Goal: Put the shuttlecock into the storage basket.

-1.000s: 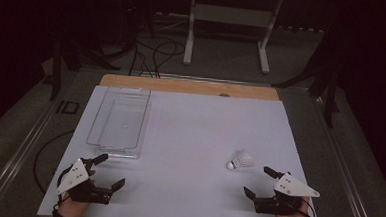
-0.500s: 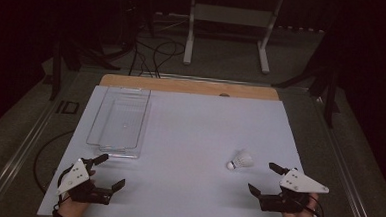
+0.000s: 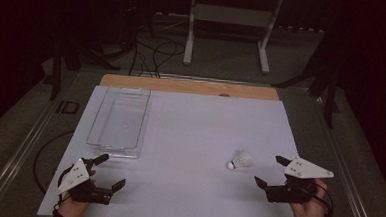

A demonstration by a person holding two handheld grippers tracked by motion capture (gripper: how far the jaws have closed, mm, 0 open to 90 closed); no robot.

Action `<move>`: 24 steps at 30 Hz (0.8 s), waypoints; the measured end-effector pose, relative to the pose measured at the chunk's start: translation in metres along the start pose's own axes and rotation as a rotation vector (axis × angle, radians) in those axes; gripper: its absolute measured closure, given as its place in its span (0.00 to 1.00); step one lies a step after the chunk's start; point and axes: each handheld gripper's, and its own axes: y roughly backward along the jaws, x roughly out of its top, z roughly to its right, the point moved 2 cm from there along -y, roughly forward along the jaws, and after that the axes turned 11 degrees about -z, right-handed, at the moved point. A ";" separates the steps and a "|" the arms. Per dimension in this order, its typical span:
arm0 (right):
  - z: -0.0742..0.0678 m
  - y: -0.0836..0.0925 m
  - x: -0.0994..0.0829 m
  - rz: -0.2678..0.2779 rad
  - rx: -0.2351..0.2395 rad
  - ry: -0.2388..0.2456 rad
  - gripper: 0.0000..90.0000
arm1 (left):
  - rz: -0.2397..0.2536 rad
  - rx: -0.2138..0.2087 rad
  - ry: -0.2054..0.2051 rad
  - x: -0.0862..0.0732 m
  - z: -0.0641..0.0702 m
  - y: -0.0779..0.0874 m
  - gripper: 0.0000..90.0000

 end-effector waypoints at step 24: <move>0.008 -0.016 0.015 -0.190 0.076 -0.015 0.08 | -0.005 -0.008 0.001 -0.001 0.000 -0.002 0.00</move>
